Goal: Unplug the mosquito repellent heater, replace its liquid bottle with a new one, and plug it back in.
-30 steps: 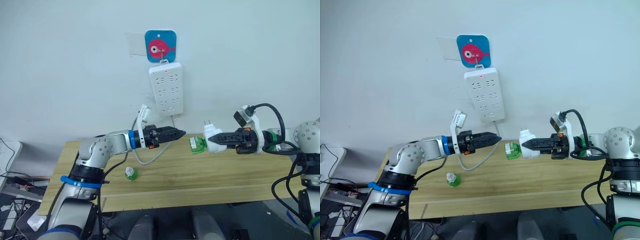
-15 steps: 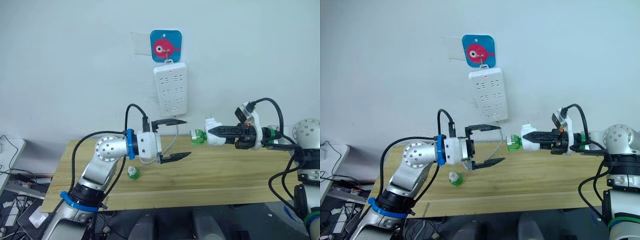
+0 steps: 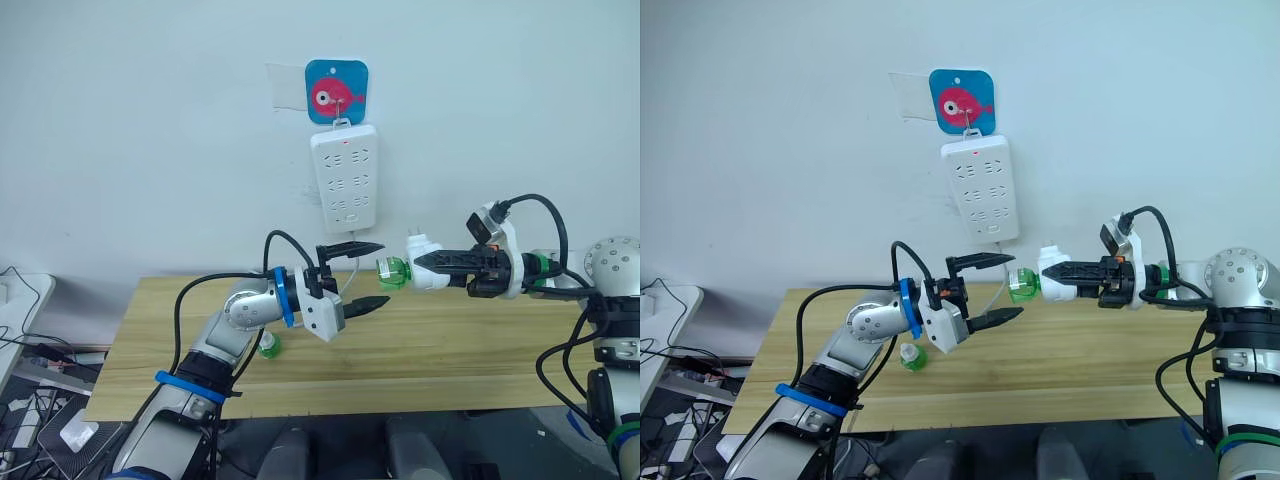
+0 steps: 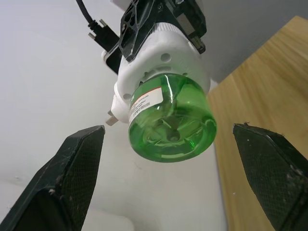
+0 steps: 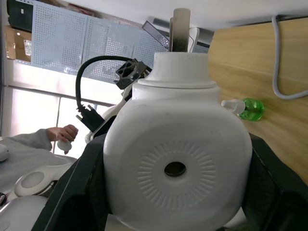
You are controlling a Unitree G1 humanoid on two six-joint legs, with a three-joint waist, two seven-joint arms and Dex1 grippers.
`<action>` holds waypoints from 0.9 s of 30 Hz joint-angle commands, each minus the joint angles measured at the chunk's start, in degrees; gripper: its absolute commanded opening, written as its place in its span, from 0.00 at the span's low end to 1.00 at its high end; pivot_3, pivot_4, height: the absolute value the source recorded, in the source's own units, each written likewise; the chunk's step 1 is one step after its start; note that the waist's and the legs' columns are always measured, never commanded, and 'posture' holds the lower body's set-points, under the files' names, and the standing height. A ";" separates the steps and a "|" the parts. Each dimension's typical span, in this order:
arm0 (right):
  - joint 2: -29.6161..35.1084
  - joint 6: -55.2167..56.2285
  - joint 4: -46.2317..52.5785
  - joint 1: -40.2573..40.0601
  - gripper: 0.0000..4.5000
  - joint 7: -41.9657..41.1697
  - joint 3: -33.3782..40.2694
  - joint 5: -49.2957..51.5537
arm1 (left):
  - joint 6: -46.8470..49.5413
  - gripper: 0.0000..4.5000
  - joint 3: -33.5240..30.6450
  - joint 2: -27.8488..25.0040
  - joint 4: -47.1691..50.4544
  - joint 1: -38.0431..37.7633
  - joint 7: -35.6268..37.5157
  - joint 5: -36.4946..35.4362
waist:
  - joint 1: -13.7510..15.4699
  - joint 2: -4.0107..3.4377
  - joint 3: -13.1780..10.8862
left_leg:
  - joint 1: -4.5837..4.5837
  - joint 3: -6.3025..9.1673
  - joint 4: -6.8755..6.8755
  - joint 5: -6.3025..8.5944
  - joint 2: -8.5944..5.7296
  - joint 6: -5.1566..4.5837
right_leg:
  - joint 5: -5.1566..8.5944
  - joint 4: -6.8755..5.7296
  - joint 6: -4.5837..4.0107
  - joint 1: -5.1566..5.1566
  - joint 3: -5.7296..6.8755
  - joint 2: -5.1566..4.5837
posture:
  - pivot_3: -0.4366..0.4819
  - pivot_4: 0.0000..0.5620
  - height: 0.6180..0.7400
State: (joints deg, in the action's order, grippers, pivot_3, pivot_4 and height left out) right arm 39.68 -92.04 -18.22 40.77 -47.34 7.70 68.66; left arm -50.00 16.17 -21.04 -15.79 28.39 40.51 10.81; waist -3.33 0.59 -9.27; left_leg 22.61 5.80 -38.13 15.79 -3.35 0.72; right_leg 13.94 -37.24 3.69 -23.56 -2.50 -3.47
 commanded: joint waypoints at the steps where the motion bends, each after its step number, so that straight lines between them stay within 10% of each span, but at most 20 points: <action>1: 0.60 -0.46 1.54 0.69 0.67 0.37 0.61 2.52 | -1.64 0.86 0.88 0.50 0.37 1.73 -1.93 0.38 | 0.00 0.00 0.00 | 0.00 0.01 0.00 0.00 0.00 0.00 | 0.00 -0.01 0.00 0.00 0.01 0.00 | 0.34 0.27 1.00; 6: 0.54 -0.45 1.62 0.70 0.67 0.93 0.68 3.06 | -1.70 0.54 2.21 0.62 -0.03 2.10 -2.53 0.29 | -0.07 0.00 0.00 | 0.00 0.01 -0.01 0.00 0.01 -0.01 | 0.00 -0.02 0.00 0.00 0.01 0.01 | 0.34 0.27 1.00; 12: 0.75 -0.45 2.58 0.45 0.67 0.49 0.65 1.67 | 7.72 0.51 3.53 0.10 3.26 0.48 3.25 -10.17 | -0.09 0.00 0.00 | 0.00 0.01 -0.01 -0.01 0.01 -0.01 | 0.00 -0.04 0.01 -0.01 0.01 0.01 | 0.34 0.27 1.00; 21: 2.99 -0.20 7.48 -0.38 0.67 -5.47 -2.41 -1.85 | 91.69 0.51 -2.63 -4.41 21.20 0.07 6.74 -66.08 | -1.42 0.01 -0.01 | 0.09 0.30 -0.13 -0.01 0.03 -0.04 | 0.02 -0.12 0.04 0.01 0.15 0.12 | 0.34 0.28 1.00; 27: 2.66 0.16 8.43 -0.80 0.67 -6.98 -3.22 -3.13 | 114.76 0.51 -10.19 -3.23 12.03 3.87 0.70 -81.79 | -1.84 0.01 -0.01 | 0.01 0.30 -0.35 -0.01 0.07 -0.04 | 0.13 -0.48 0.16 0.00 0.13 0.27 | 0.34 0.28 1.00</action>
State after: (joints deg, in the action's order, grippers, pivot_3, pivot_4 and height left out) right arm 41.79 -91.75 -11.27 39.65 -53.18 3.71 65.90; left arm 61.14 9.40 -23.99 -1.57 31.72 43.00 -69.27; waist -5.17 0.60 -9.28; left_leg 22.61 6.10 -38.49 15.79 -3.26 0.68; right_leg 14.08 -37.72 3.83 -23.55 -2.37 -3.18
